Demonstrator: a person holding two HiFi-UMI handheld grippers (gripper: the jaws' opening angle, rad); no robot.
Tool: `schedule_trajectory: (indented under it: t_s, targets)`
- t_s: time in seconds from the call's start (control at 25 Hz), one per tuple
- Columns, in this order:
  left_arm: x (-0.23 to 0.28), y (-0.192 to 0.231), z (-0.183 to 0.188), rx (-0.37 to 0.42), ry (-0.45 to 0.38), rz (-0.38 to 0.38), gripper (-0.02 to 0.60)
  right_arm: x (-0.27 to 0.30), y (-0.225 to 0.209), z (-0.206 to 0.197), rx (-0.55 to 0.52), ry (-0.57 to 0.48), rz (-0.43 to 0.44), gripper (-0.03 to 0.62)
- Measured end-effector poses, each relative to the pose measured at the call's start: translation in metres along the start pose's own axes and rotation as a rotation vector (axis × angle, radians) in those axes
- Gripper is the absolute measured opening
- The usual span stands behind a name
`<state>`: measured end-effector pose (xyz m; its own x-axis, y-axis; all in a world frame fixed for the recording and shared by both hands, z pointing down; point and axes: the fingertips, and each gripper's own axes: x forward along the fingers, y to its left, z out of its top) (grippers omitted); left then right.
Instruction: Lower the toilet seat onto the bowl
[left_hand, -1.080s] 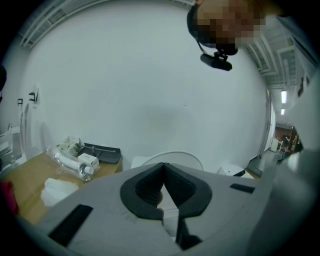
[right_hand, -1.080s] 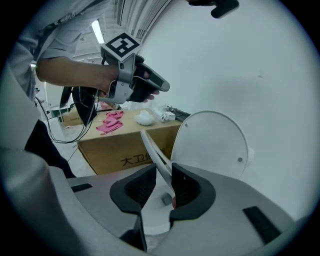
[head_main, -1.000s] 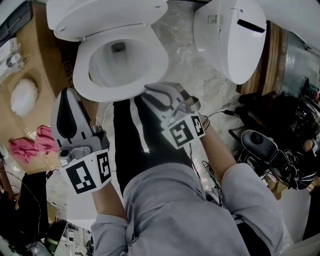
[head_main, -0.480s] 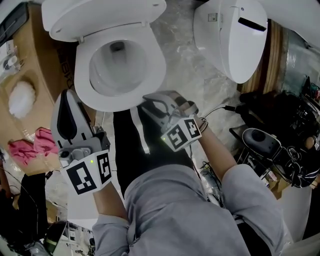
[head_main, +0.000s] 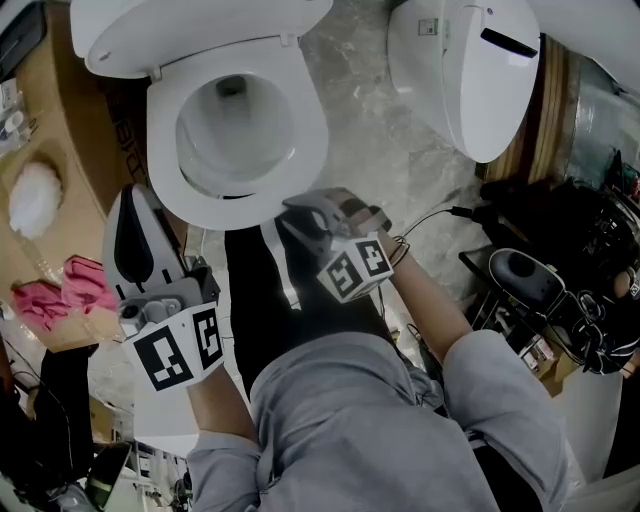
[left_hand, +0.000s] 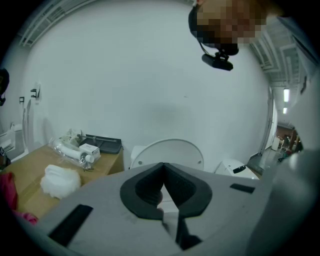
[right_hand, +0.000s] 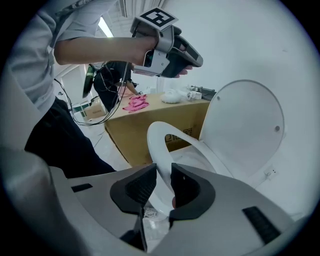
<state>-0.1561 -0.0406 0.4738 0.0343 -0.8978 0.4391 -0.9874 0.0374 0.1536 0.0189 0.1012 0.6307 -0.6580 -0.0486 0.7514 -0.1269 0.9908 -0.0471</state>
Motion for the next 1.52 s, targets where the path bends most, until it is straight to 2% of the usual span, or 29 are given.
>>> schedule_trajectory:
  t_s: [1.0,1.36,1.52]
  targets:
    - [-0.013,0.013,-0.035,-0.012,0.032,0.025,0.000,0.061,0.052,-0.079,-0.003,0.166,0.125,0.066]
    - [-0.013,0.016,-0.033,-0.010,0.031,0.035,0.000,0.092,0.063,-0.113,0.077,0.252,0.160,0.057]
    - [-0.014,0.016,-0.026,-0.006,0.021,0.042,0.000,0.104,0.064,-0.128,0.123,0.304,0.174,0.034]
